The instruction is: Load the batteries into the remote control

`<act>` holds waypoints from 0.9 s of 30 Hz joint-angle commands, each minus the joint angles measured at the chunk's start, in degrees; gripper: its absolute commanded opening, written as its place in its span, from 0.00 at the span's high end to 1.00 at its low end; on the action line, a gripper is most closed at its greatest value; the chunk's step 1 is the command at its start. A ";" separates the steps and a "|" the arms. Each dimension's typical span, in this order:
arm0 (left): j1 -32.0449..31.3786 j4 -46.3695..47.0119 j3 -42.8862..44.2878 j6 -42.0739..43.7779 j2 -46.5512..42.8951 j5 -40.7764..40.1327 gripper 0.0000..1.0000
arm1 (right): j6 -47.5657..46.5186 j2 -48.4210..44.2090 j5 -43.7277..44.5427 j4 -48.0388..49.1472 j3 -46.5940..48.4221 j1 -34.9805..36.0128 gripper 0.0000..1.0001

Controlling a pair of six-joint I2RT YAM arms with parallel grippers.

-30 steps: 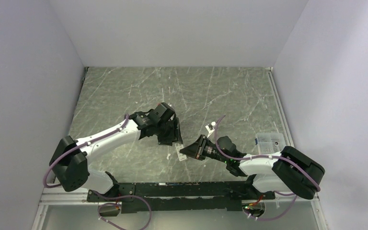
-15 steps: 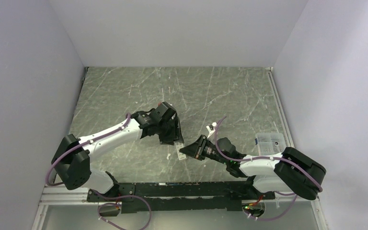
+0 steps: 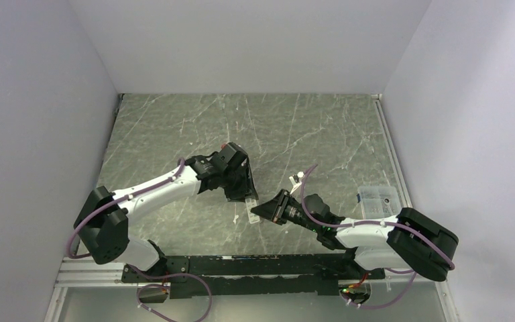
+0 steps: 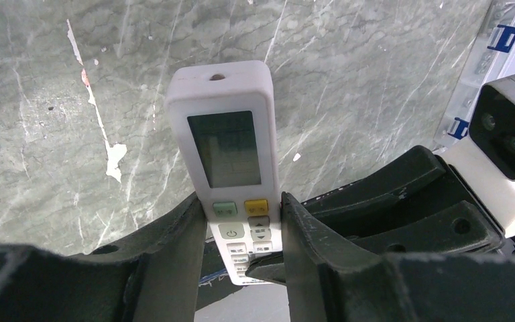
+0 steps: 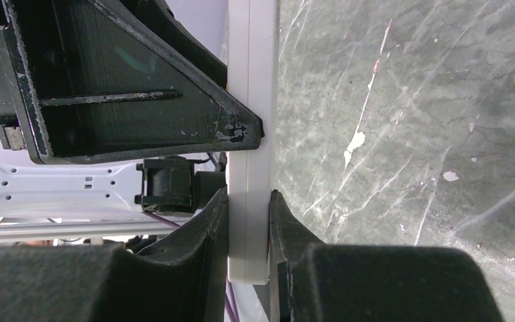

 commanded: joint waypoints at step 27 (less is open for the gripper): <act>0.66 -5.09 6.27 7.58 10.33 -6.50 1.00 | -7.35 -25.96 8.30 -27.56 -1.53 0.21 0.34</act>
